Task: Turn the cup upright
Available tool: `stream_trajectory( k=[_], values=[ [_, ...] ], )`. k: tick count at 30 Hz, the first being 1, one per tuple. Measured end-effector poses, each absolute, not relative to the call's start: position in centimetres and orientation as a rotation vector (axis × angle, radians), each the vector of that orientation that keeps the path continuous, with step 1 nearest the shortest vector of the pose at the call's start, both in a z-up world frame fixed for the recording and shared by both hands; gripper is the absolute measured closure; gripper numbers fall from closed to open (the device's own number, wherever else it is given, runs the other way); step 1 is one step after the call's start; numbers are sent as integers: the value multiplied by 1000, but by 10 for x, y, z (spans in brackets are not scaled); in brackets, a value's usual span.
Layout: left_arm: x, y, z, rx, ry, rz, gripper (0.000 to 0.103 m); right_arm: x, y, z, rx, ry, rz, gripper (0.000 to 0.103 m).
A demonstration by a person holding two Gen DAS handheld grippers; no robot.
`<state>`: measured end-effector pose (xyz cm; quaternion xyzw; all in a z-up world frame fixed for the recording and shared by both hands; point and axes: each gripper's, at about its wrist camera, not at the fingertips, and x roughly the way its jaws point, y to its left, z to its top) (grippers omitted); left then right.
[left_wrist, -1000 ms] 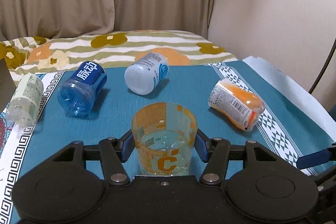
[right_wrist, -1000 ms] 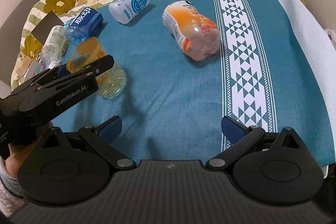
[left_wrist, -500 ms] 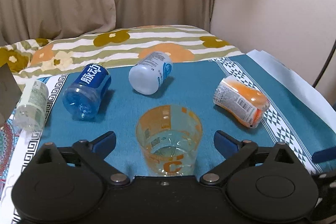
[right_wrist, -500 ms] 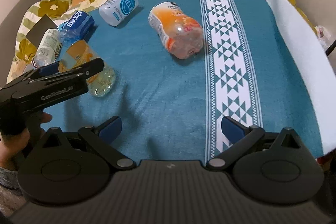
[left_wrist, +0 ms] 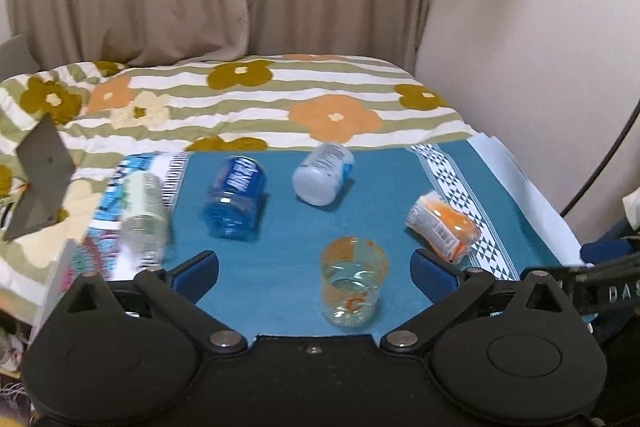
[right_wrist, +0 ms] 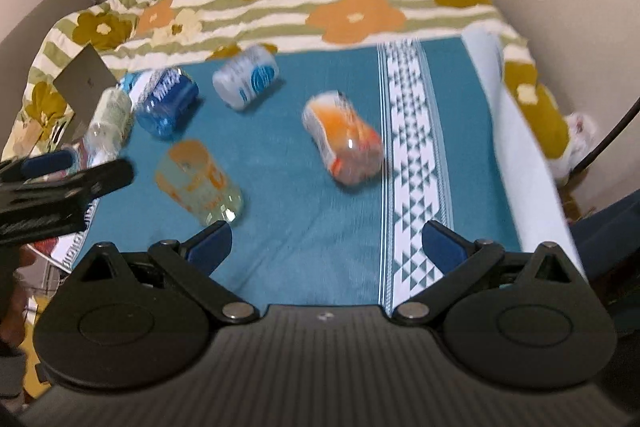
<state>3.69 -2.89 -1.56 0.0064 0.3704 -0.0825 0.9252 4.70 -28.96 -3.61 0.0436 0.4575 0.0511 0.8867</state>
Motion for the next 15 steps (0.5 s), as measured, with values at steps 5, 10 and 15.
stream_trajectory(
  k=[5,10,15],
  values=[
    [29,-8,-1,3,825,-123,0,45,-278,-12,43,940,53,0],
    [22,10,-6,-28,883,-89,0,40,-269,-6,34,947,33,0],
    [18,15,-14,-12,898,-61,0,33,-259,-9,11,952,21,0]
  ],
)
